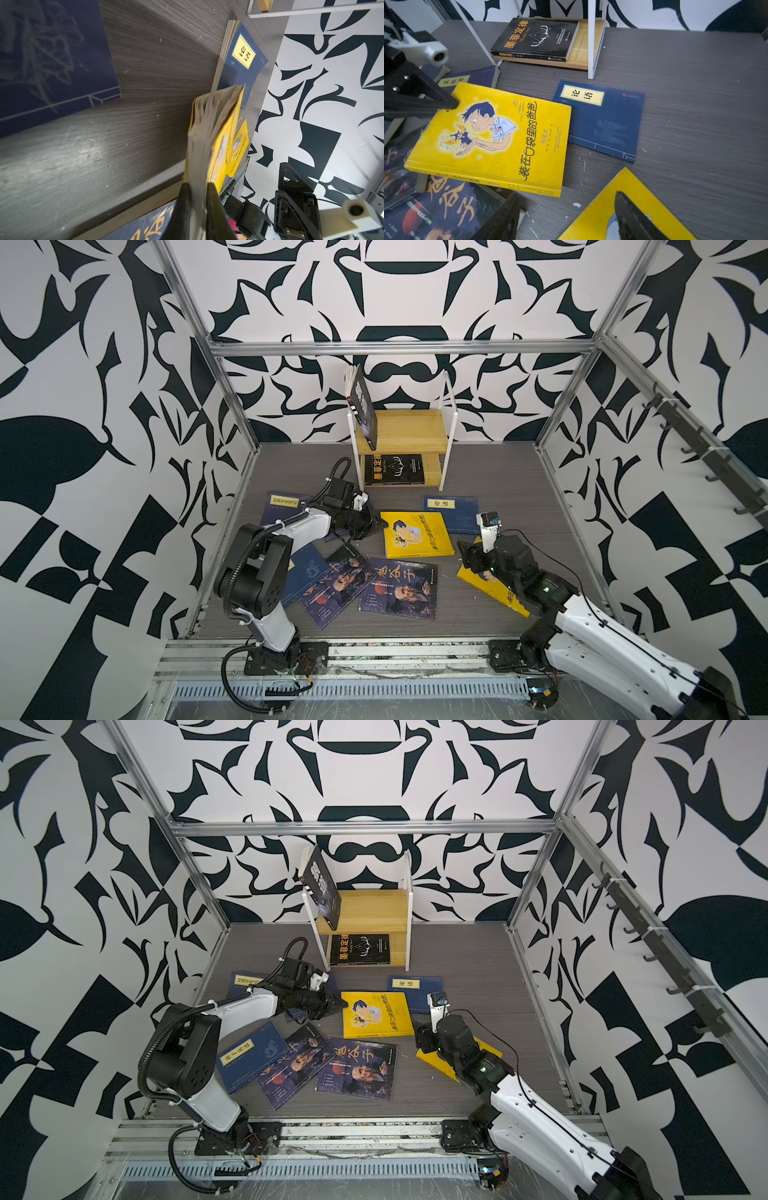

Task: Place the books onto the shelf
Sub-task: 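Grasp the upright yellow book's top edge with the right gripper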

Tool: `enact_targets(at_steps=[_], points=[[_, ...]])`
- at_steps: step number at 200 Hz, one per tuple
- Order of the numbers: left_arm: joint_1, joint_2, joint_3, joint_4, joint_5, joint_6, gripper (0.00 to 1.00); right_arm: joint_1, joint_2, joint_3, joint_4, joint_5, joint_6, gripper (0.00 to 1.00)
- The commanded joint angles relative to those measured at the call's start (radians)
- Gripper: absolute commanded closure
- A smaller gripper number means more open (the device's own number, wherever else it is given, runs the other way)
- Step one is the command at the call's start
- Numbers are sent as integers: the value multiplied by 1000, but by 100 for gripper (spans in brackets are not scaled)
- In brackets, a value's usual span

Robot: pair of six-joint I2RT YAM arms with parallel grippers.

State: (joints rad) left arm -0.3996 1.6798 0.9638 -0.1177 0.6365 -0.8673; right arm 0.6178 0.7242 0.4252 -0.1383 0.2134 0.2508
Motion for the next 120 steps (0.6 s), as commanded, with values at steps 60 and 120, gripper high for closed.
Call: enact_targets(at_steps=[60, 120], points=[[1, -32, 41, -17, 58, 1, 100, 134, 152, 5, 277, 56, -404, 26], [2, -64, 33, -15, 49, 8, 100, 227, 291, 56, 370, 5, -671, 27]])
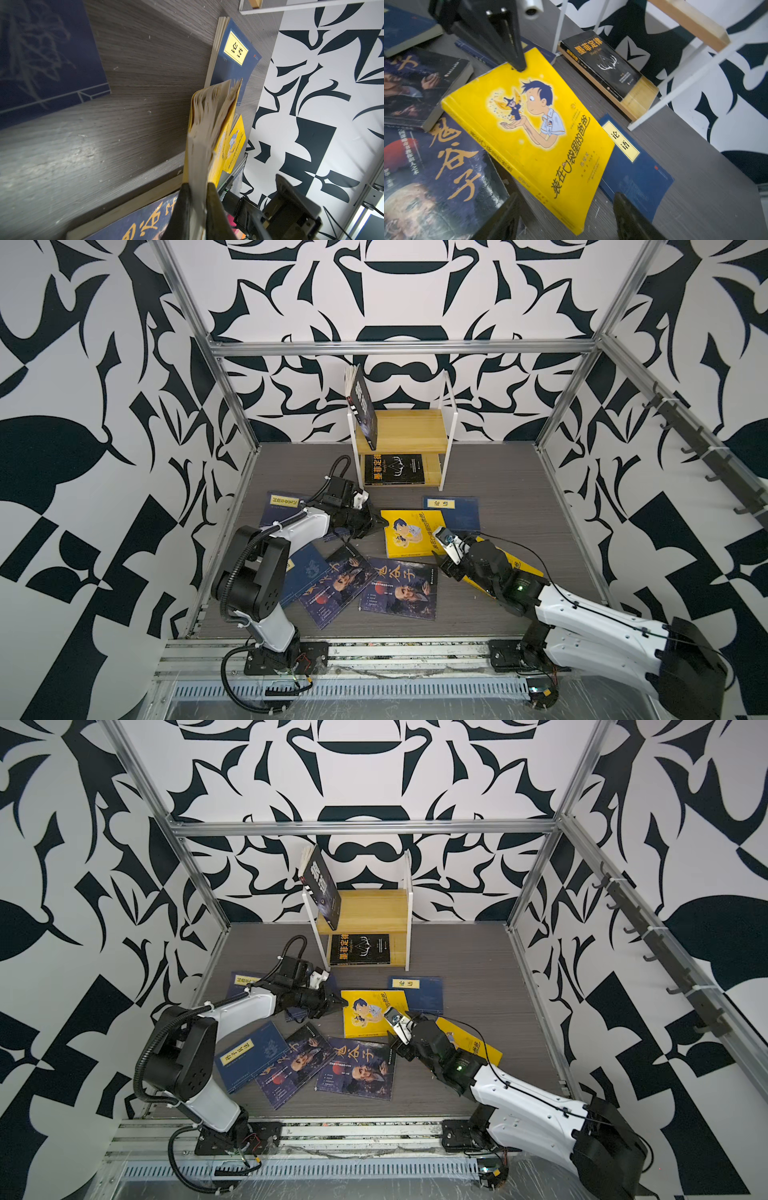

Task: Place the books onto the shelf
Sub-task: 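Grasp the upright yellow book's top edge with the right gripper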

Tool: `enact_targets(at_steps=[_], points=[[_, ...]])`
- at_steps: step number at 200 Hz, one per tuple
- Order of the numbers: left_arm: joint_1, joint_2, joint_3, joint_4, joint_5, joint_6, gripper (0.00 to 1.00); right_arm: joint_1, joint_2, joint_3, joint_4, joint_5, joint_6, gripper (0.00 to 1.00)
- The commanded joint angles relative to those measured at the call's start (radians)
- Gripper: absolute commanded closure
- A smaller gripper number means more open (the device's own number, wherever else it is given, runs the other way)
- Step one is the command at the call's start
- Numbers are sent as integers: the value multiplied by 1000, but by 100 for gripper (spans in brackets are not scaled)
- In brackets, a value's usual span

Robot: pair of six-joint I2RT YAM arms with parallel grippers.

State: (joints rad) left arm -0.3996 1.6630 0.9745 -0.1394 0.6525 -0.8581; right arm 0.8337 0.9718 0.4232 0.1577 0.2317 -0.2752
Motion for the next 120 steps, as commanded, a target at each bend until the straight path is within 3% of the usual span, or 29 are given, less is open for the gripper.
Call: enact_targets(at_steps=[1, 35, 120], points=[[2, -47, 23, 6, 33, -1, 100, 11, 46, 59, 75, -12, -147, 27], [4, -53, 10, 17, 37, -1, 100, 14, 136, 77, 106, -77, -215, 26], [3, -56, 7, 18, 28, 3, 100, 50, 343, 115, 247, -48, -335, 24]])
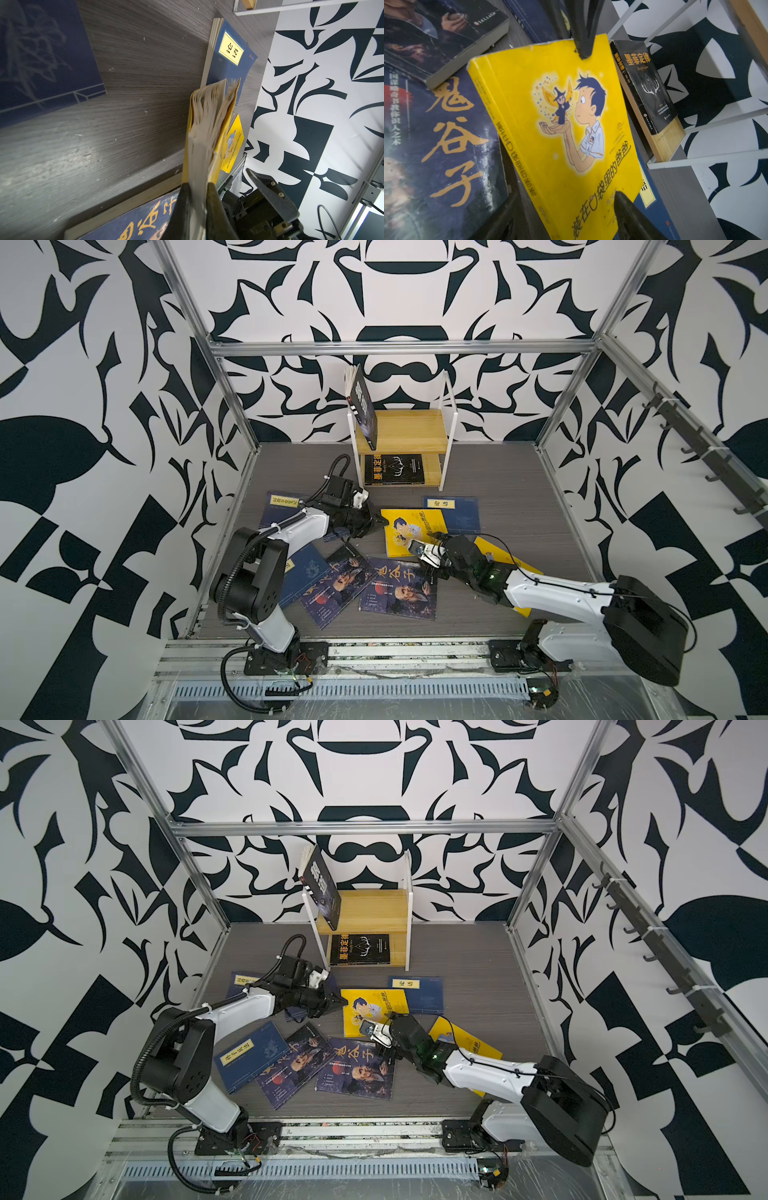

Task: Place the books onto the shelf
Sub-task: 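Grasp the upright yellow book's top edge with the right gripper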

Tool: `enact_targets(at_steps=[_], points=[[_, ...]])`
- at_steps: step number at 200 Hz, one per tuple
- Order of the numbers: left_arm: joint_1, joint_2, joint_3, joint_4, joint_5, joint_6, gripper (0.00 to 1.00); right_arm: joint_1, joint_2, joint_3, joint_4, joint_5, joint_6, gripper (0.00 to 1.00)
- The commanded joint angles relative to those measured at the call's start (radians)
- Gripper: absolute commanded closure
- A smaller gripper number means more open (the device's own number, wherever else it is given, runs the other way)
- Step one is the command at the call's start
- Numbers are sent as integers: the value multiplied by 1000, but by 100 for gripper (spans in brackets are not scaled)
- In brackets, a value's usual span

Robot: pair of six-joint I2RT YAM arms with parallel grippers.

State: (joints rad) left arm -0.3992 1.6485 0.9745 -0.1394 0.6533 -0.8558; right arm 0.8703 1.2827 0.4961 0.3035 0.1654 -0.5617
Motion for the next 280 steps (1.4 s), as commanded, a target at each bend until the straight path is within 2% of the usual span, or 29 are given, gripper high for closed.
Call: enact_targets(at_steps=[1, 47, 71, 89, 102, 114, 125, 136, 143, 174, 193, 206, 230, 250, 280], points=[[2, -43, 7, 19, 29, 0, 100, 13, 34, 42, 104, 19, -48, 24], [5, -59, -2, 23, 29, 2, 100, 22, 132, 65, 194, 93, -68, 26], [9, -57, 1, 17, 26, 4, 100, 25, 164, 71, 220, 119, -82, 33], [10, -61, -2, 18, 29, 3, 100, 27, 162, 72, 215, 133, -79, 46], [10, -56, -9, 32, 32, 3, 100, 28, 164, 62, 227, 130, -86, 50], [16, -54, -7, 25, 26, 6, 100, 27, 170, 59, 231, 144, -96, 59], [21, -54, -5, 18, 26, 5, 100, 28, 164, 61, 225, 157, -87, 70], [20, -53, -8, 20, 27, 4, 100, 29, 148, 54, 219, 153, -78, 91], [22, -54, -12, 28, 25, 4, 100, 29, 140, 47, 221, 147, -75, 100], [29, -64, -7, 9, 14, 14, 100, 30, 105, 40, 194, 152, -62, 100], [33, -86, -15, 12, 6, 32, 77, 29, 64, 24, 185, 143, -52, 100], [41, -108, -19, 9, -8, 57, 68, 30, 44, 22, 172, 144, -50, 100], [84, -158, -18, -20, -26, 95, 47, 30, -3, 28, 143, 145, -5, 100], [134, -200, -12, -43, -51, 175, 39, 29, -35, 24, 139, 128, 29, 100], [251, -271, 55, -193, -143, 320, 29, 22, -53, 63, 102, 120, 45, 100]])
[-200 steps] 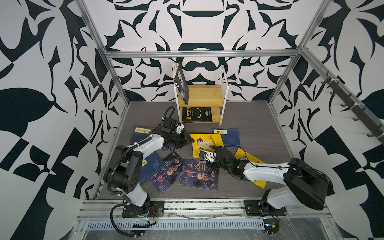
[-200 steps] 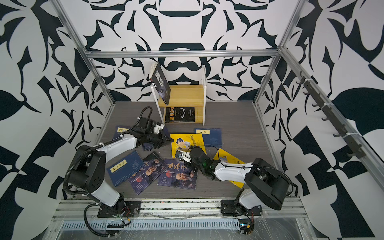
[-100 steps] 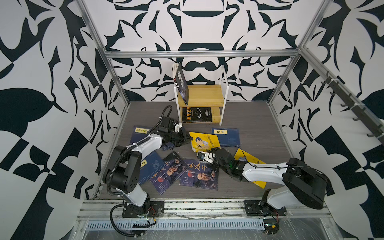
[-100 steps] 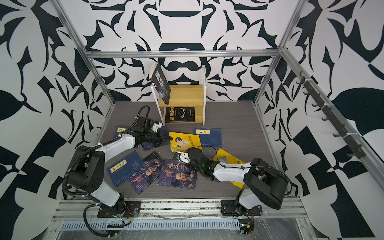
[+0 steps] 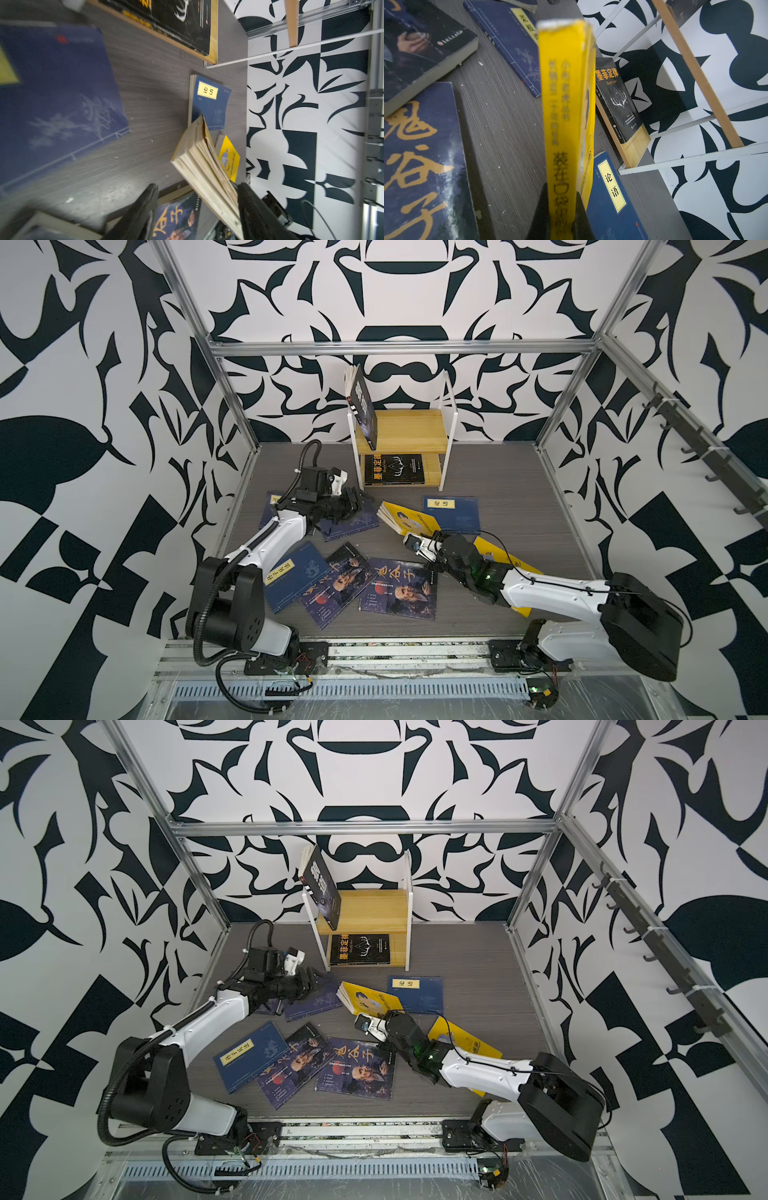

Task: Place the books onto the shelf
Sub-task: 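Grasp the upright yellow book's top edge with the right gripper, then carry the yellow book to the wooden shelf with the right gripper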

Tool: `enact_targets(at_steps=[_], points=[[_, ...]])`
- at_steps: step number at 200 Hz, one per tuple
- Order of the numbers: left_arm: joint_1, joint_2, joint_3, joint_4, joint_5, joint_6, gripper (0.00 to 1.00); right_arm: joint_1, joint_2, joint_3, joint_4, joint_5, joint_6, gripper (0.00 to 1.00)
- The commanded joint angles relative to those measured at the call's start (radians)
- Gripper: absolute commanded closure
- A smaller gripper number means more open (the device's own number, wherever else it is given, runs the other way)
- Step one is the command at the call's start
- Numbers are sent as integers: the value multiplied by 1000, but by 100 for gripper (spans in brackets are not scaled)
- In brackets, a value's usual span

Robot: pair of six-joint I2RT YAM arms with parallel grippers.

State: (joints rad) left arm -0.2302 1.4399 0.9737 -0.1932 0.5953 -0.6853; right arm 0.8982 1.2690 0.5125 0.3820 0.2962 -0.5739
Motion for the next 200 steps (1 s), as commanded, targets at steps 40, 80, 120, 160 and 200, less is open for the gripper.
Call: enact_targets(at_steps=[40, 80, 120, 160, 200], points=[[189, -230, 100, -273, -253, 385, 16, -83, -98, 93, -14, -72, 241, 100], [195, -323, 44, -279, -366, 477, 1, -85, -137, 79, 14, -64, 337, 100], [380, -400, -78, -206, -210, 387, 0, -95, -124, 18, 237, -39, 465, 100], [470, -467, -136, -173, -143, 418, 0, -98, -174, 63, 198, -92, 554, 100], [481, -471, -155, -156, -191, 482, 1, -98, -199, 243, 84, -83, 610, 100]])
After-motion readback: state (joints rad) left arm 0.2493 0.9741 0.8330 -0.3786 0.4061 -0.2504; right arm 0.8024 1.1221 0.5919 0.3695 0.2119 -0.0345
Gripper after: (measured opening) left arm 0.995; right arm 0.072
